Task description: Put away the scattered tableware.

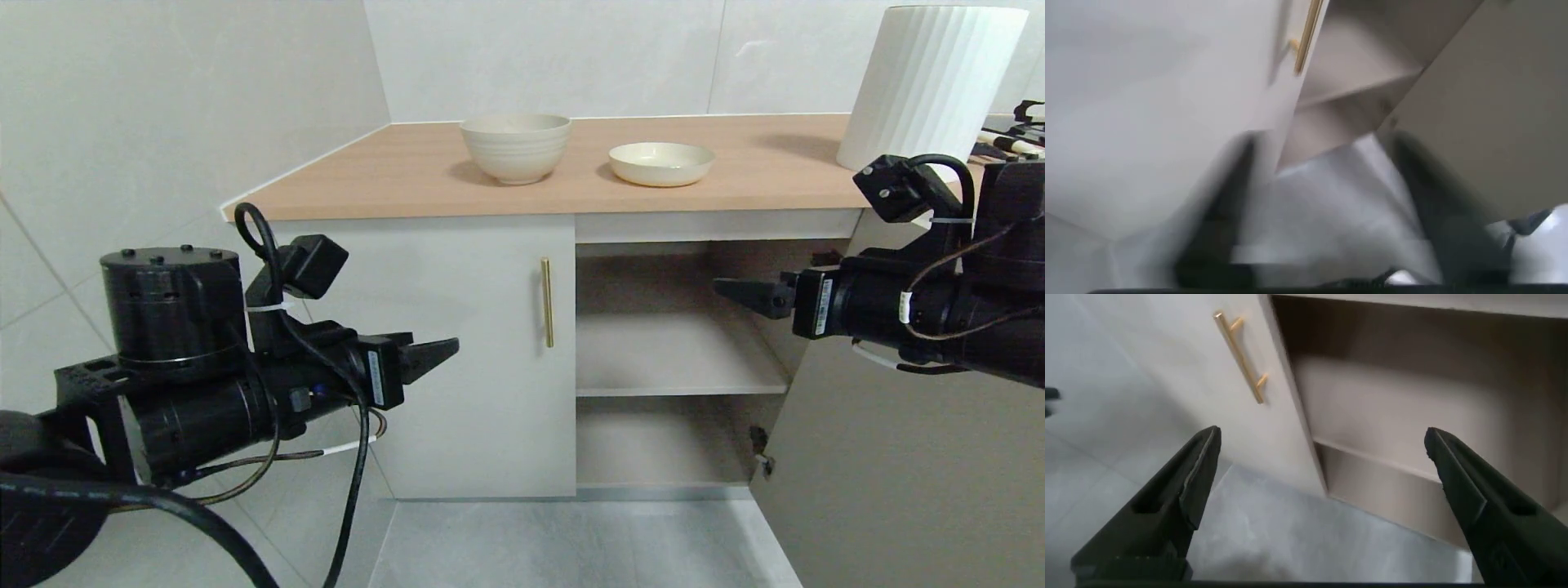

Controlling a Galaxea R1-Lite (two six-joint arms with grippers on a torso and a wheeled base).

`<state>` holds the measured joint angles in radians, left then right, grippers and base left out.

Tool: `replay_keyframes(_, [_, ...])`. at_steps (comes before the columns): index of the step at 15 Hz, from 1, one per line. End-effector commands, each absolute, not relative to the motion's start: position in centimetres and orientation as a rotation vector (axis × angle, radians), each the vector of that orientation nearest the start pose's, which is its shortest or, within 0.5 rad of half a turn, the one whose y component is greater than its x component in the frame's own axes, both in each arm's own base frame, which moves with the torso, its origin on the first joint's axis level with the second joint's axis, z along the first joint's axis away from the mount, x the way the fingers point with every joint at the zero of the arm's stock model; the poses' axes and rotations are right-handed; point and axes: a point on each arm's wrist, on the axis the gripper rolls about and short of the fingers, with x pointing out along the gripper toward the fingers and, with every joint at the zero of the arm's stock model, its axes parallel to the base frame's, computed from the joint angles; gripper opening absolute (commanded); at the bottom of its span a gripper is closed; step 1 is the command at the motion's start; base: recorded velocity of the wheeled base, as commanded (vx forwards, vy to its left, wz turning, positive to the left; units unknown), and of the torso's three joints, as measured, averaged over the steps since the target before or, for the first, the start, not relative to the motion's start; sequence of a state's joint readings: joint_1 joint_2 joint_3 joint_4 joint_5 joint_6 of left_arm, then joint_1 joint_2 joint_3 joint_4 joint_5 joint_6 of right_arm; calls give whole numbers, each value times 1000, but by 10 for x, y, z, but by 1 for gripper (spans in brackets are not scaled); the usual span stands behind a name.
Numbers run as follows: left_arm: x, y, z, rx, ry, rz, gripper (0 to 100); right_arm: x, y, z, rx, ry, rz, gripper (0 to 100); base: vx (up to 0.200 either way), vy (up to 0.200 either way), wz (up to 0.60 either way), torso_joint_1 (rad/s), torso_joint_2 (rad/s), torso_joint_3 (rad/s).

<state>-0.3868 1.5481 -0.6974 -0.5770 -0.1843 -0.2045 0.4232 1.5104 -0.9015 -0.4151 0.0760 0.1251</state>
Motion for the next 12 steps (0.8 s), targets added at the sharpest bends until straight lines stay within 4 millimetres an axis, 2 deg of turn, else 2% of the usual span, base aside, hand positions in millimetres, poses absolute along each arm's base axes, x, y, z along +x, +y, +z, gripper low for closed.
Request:
replay_keyframes(1, [235,-100,210,-210,271,-541,100,235,107,252,93,200,483,100,0,0,0,0,0,0])
replay_keyframes(5, [216,-98,231,-239,276,-561,100,234,107,250,90,214,482,100,0,0,0,0,0,0])
replay_keyframes(10, [215,-98,230,-235,295,-560,100,232,107,252,92,206,484,100,0,0,0,0,0,0])
replay_keyframes(12, [213,-98,230,-228,317,-558,100,231,107,252,92,205,486,100,200,0,0,10,5,-2])
